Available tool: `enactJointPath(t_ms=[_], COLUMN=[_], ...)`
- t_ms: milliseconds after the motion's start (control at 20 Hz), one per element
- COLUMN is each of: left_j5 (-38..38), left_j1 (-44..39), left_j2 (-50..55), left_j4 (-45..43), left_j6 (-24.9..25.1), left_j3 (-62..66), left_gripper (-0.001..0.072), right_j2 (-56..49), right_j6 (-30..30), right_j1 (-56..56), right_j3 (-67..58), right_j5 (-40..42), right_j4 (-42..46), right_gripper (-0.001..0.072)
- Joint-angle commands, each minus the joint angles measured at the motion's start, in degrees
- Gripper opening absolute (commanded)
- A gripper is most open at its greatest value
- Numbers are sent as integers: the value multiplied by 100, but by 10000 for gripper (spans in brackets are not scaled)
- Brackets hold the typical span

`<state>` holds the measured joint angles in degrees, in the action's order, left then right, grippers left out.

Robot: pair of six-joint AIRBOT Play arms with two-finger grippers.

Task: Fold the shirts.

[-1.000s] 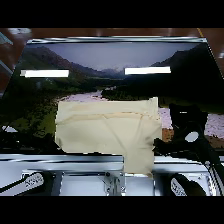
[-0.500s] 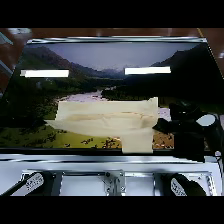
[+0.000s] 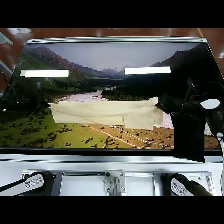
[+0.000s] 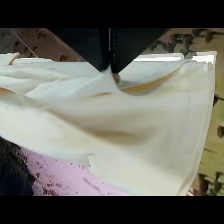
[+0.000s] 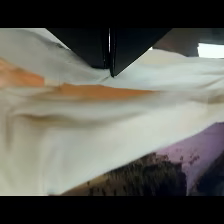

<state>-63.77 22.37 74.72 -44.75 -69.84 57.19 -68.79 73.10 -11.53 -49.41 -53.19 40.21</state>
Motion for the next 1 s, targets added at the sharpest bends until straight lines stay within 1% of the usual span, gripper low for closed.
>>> enactJointPath(t_ms=[0,100,250,400,500,600,750,850,900,950], left_j5=[289,334,374,431,531,527,505,452,398,297], left_j1=[-153,-129,-175,-216,-216,-216,-216,-216,-216,-214], left_j2=[597,826,1158,1364,1423,1451,1484,1495,1493,1493], left_j4=[85,83,83,85,85,81,-35,-98,-103,-107], left_j6=[-98,-197,-199,-199,-197,-179,-195,-404,-470,-492], left_j3=[437,501,501,501,501,501,501,501,503,503], left_gripper=[37,37,37,37,38,38,37,38,40,126], right_j2=[-824,-1217,-1665,-2057,-2212,-2291,-2288,-2288,-2288,-2288], right_j6=[-57,-55,-57,-57,-52,-7,256,737,837,831], right_j1=[-2,-2,107,481,656,675,664,664,662,662], right_j3=[-658,-914,-1108,-1290,-1362,-1362,-1362,-1362,-1362,-1362], right_j5=[234,376,621,1128,1491,1569,1427,1222,1108,1038], right_j4=[-168,-186,-243,-273,-260,-177,459,1202,1464,1556], right_gripper=[69,70,70,70,70,70,71,71,71,76])
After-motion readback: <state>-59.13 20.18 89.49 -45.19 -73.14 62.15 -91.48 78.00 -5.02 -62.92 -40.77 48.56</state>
